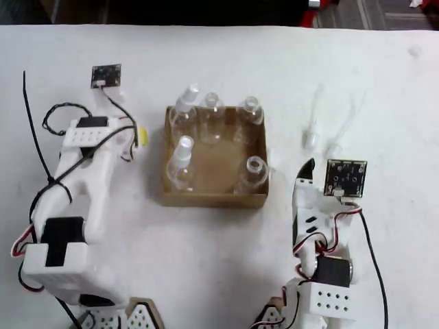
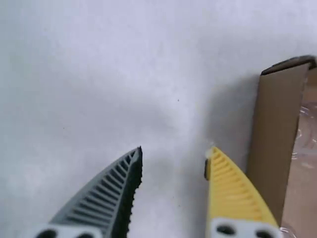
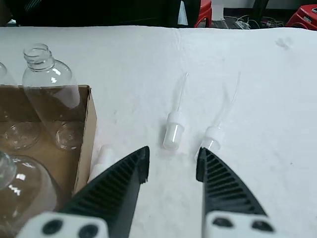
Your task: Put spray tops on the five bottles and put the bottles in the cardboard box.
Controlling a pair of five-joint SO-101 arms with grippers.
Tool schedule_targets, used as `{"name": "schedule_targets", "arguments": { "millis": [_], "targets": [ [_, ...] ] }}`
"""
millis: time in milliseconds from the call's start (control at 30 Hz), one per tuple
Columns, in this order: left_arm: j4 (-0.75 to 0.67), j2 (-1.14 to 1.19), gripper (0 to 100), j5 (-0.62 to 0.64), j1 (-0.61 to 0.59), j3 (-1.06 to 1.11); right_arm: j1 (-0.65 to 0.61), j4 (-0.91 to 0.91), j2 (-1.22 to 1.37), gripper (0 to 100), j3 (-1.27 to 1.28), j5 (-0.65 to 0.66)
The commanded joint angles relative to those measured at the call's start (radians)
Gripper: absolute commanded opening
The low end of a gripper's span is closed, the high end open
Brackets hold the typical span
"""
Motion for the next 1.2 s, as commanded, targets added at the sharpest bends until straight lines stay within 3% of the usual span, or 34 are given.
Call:
{"name": "schedule_targets", "arguments": {
  "millis": [0,200,333,433,567,733,833,900,1033,1167],
  "targets": [
    [-0.002,-0.016,20,-0.006,-0.015,-0.052,-0.024,0.064,0.007,13.8,-0.132,0.008],
    [-0.026,-0.051,20,0.026,-0.070,-0.034,-0.027,0.194,0.255,13.8,-0.414,0.006],
    [-0.160,-0.177,20,0.046,-0.074,0.123,-0.021,0.318,0.568,13.8,-0.698,0.009],
    [-0.334,-0.308,20,0.031,-0.071,0.292,-0.021,0.417,0.805,13.8,-0.914,0.028],
    [-0.506,-0.392,20,-0.008,-0.053,0.434,-0.038,0.524,1.066,13.8,-1.143,0.230],
    [-0.506,-0.387,20,-0.008,-0.047,0.434,0.082,0.578,1.280,13.8,-1.326,0.603],
    [-0.505,-0.386,20,-0.009,-0.047,0.430,0.170,0.582,1.380,13.8,-1.410,0.687],
    [-0.505,-0.386,20,-0.009,-0.045,0.428,0.217,0.582,1.429,13.8,-1.448,0.651],
    [-0.506,-0.386,20,-0.009,-0.045,0.431,0.286,0.582,1.534,14.1,-1.533,0.443],
    [-0.509,-0.384,20,-0.009,-0.045,0.436,0.297,0.585,1.679,14.2,-1.636,0.345]
  ]
}}
